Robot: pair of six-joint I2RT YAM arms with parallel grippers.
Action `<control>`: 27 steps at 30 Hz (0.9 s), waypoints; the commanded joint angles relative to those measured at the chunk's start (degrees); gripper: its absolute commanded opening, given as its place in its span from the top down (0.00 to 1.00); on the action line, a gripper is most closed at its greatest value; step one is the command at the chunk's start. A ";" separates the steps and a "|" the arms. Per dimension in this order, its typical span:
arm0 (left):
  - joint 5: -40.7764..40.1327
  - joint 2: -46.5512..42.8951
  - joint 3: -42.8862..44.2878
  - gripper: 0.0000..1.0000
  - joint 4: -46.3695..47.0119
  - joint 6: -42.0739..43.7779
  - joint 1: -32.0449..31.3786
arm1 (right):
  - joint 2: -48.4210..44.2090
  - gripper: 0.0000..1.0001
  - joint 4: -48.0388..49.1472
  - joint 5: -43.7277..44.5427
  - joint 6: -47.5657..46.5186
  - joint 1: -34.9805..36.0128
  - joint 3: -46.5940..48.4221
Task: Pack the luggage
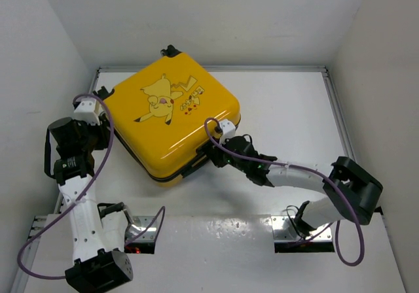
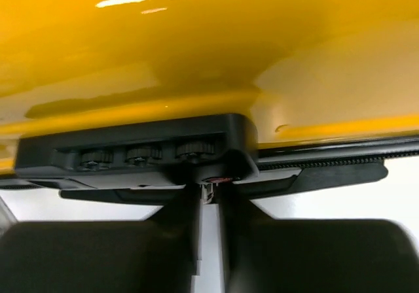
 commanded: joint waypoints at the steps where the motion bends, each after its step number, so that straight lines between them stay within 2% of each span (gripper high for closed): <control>1: 7.94 -0.27 3.86 0.65 -1.30 7.83 -0.36 | 1.74 0.93 3.58 -0.75 -2.78 -1.84 1.95; 2: 11.03 0.34 4.92 0.65 -5.23 10.76 -0.36 | 1.65 0.99 3.68 -2.84 -3.92 -2.02 2.03; 3: 14.80 0.35 6.15 0.65 -8.57 19.40 -0.36 | 1.13 1.00 3.85 -3.30 -4.54 -2.54 2.04; 4: 21.80 1.57 7.55 0.65 -12.43 24.10 -0.89 | 0.95 1.00 4.03 -3.82 -5.15 -2.63 1.86; 5: 23.52 3.23 8.61 0.66 -16.21 26.06 -1.67 | 0.86 1.00 4.12 -4.87 -6.12 -2.72 1.95; 6: 23.54 4.47 9.40 0.71 -16.25 26.16 -2.38 | 0.60 1.00 4.03 -5.15 -6.21 -3.68 2.12; 7: 21.63 5.87 9.41 0.77 -16.25 25.47 -3.60 | 0.60 1.00 3.86 -5.50 -6.48 -3.95 2.65; 8: 20.56 7.54 9.41 0.87 -16.25 24.68 -3.62 | 0.77 1.00 3.59 -6.37 -6.48 -4.13 2.82; 13: 18.09 19.92 5.29 0.92 -6.26 16.79 -3.52 | 3.23 1.00 2.72 -8.13 -6.30 -6.76 6.60; 16: 11.70 24.59 4.23 1.00 5.52 7.05 -7.47 | 5.25 1.00 1.31 -8.84 -5.43 -7.99 9.32; 17: 7.33 28.96 4.23 1.00 7.72 5.87 -9.74 | 5.78 1.00 0.52 -8.93 -4.99 -8.87 10.37; 19: 4.66 34.60 7.81 1.00 11.06 4.64 -11.34 | 6.57 1.00 0.16 -8.93 -4.28 -9.84 11.08; 20: 3.08 40.72 9.83 1.00 11.08 4.11 -11.96 | 7.27 1.00 0.08 -8.84 -4.28 -10.36 12.05; 22: 3.06 46.46 16.68 1.00 12.58 2.35 -12.58 | 7.80 1.00 0.42 -8.93 -4.19 -10.54 12.41; 24: 6.73 52.00 23.08 1.00 13.71 1.74 -12.58 | 8.68 1.00 1.04 -10.86 -4.19 -9.93 13.37; 27: 11.40 52.73 26.28 1.00 17.31 0.59 -12.58 | 9.21 1.00 2.27 -11.04 -4.63 -9.84 13.99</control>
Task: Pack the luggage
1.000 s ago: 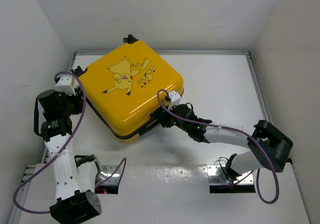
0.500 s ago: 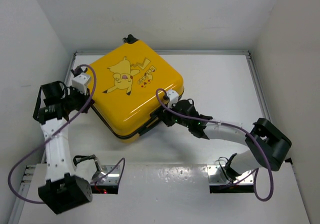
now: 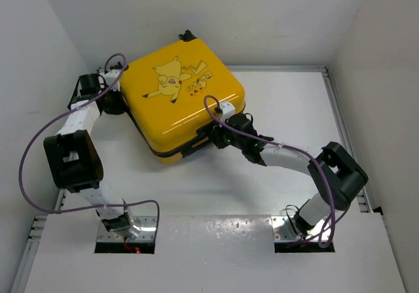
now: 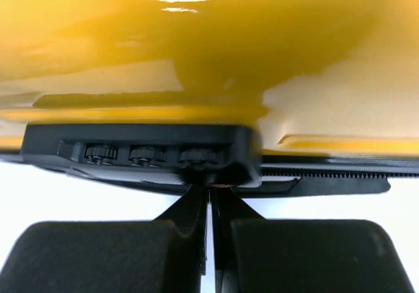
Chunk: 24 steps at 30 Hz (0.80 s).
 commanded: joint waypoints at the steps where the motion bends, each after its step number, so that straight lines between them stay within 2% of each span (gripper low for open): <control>1: 9.42 -2.36 3.16 1.00 9.82 -2.80 -2.92 | 0.23 1.00 6.25 -0.68 -0.13 1.00 3.28; 3: 13.88 -6.67 1.68 0.94 10.45 -0.18 -2.92 | 0.14 1.00 6.43 -0.59 -0.31 0.65 3.28; 4: 16.17 -9.47 -0.42 0.82 8.80 1.84 -3.62 | 0.23 1.00 6.34 -0.50 -0.57 0.13 3.19; 6: 19.79 -19.05 -2.37 0.70 3.89 10.50 -5.19 | 0.23 1.00 6.08 -0.32 -1.01 -0.84 3.10; 9: 18.15 -30.80 -4.48 0.55 -9.74 22.03 -14.48 | 0.58 1.00 4.59 0.20 -1.10 -3.04 2.84; 11: 16.56 -36.19 -7.64 0.44 -14.05 24.17 -18.02 | 0.49 1.00 3.71 0.38 -0.92 -4.62 2.49; 13: 13.49 -42.34 -10.44 0.37 -15.38 24.71 -23.45 | -0.56 1.00 1.96 0.29 -1.01 -6.20 2.40; 17: 9.79 -44.22 -13.27 0.34 -19.16 26.91 -31.56 | -3.28 1.00 -2.09 -0.50 -1.45 -7.70 0.91; 20: 6.36 -41.51 -15.98 0.33 -19.96 29.11 -38.15 | -3.47 1.00 -2.45 -0.67 -1.71 -7.88 0.73; 22: 4.52 -40.18 -17.13 0.35 -16.99 26.58 -41.92 | -2.77 1.00 -2.10 -0.59 -1.27 -7.79 0.99; 24: -0.22 -37.99 -19.07 0.42 -10.23 21.75 -46.68 | -2.06 1.00 -1.84 -0.76 -1.10 -7.79 1.78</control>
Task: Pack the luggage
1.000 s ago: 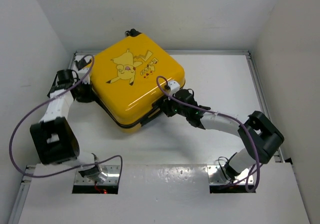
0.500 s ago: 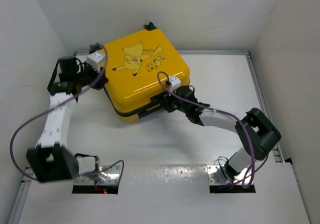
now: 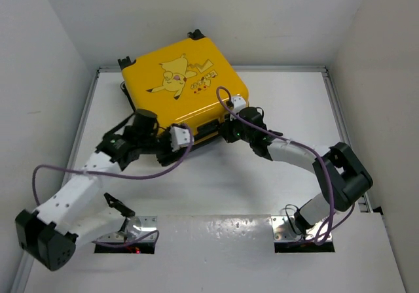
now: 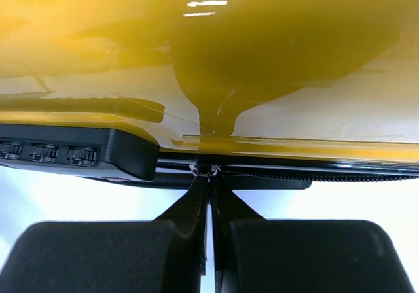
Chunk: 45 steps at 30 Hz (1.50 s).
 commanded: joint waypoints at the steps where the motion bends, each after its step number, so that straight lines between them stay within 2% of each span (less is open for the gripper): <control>1: -7.64 2.50 -1.52 0.43 6.18 -6.72 -6.57 | -0.01 1.00 1.71 1.97 -0.36 -0.49 2.05; 4: -16.77 5.22 -3.71 0.46 13.29 -13.77 -12.91 | 0.96 1.00 1.53 1.88 -0.70 -0.58 3.10; 8: -23.89 9.96 -4.25 0.45 20.42 -17.56 -18.44 | 1.41 1.00 1.36 1.35 0.00 -1.19 3.72; 12: -26.98 16.80 -1.45 0.45 25.17 -19.66 -21.09 | 1.41 1.00 1.27 0.31 1.58 -2.33 3.11; 17: -28.48 19.99 -0.82 0.48 28.52 -19.67 -23.02 | 1.58 1.00 1.44 -0.93 2.81 -3.91 2.75; 24: -29.63 26.15 0.67 0.48 30.54 -20.20 -23.03 | 2.64 1.00 2.50 -1.99 4.48 -5.41 2.49; 27: -29.63 31.92 3.92 0.48 27.91 -20.20 -21.37 | 2.73 1.00 3.11 -2.07 5.09 -5.32 2.31; 28: -27.19 33.17 4.54 0.48 27.90 -20.20 -19.79 | 2.55 1.00 3.20 -2.16 5.36 -5.58 2.31; 38: -24.27 45.56 3.31 0.51 30.72 -21.69 -13.37 | 2.81 1.00 3.29 -2.51 5.54 -6.46 2.05; 41: -24.27 48.47 4.09 0.58 31.24 -22.83 -12.40 | 2.81 1.00 3.46 -2.60 5.71 -6.73 2.05; 44: -23.65 49.00 4.10 0.78 30.45 -22.05 -11.78 | 2.90 1.00 2.94 -2.43 5.10 -6.64 2.23; 45: -23.65 48.22 4.10 0.91 29.06 -21.44 -11.78 | 2.81 1.00 2.68 -1.73 4.14 -6.64 2.23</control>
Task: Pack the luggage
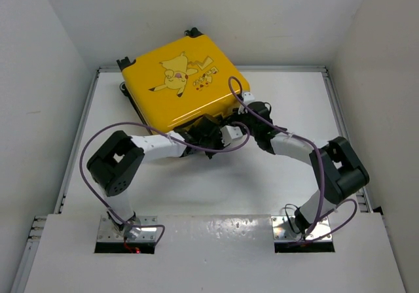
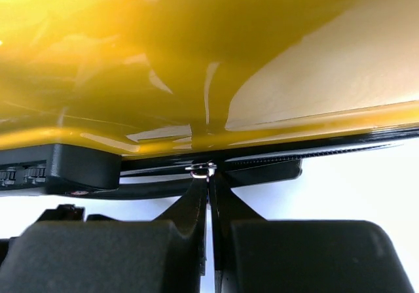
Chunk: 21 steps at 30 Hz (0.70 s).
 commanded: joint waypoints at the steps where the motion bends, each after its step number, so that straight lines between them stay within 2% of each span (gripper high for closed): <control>1: -5.87 1.31 -0.86 0.97 -8.50 -2.25 4.48 | -1.07 1.00 -0.32 4.76 -1.92 -0.35 1.37; 2: -5.86 0.25 -1.64 1.00 -9.20 -1.54 4.48 | -1.34 1.00 -0.50 5.73 -2.45 -0.61 1.29; 4: -5.86 -1.77 -2.18 1.00 -13.23 0.74 4.48 | -2.83 1.00 -1.20 6.53 -4.30 -2.18 0.23; 5: -3.42 -2.48 -0.35 1.00 -15.86 5.37 4.48 | -3.01 1.00 -2.42 7.84 -5.52 -2.45 -0.38; 7: -2.18 -2.49 2.38 1.00 -27.15 10.49 5.00 | -4.59 1.00 -2.78 8.29 -7.54 -4.20 -1.44; 10: 0.90 -5.90 2.57 1.00 -34.14 15.95 8.95 | -5.56 1.00 -4.10 8.73 -10.70 -6.31 -2.93; 14: -1.55 -10.83 -0.59 1.00 -37.94 23.14 10.90 | -5.92 1.00 -5.16 8.73 -11.33 -10.00 -3.64; 16: -2.17 -13.11 -1.39 1.00 -38.65 23.17 12.74 | -5.57 1.00 -4.90 8.56 -11.51 -10.80 -3.55; 18: 2.54 -15.13 -0.86 1.00 -39.27 23.70 13.53 | -4.86 1.00 -4.81 7.85 -11.33 -11.77 -3.20; 19: 3.71 -16.36 -0.08 0.78 -38.14 21.87 13.53 | -4.86 1.00 -4.72 7.59 -11.07 -11.68 -3.20; 20: 5.20 -17.50 0.71 0.67 -37.00 20.11 13.53 | -4.51 1.00 -4.72 7.07 -10.37 -11.51 -3.11; 21: 8.69 -19.43 1.59 0.61 -36.20 17.74 11.79 | -4.51 1.00 -4.46 6.54 -10.10 -11.60 -2.94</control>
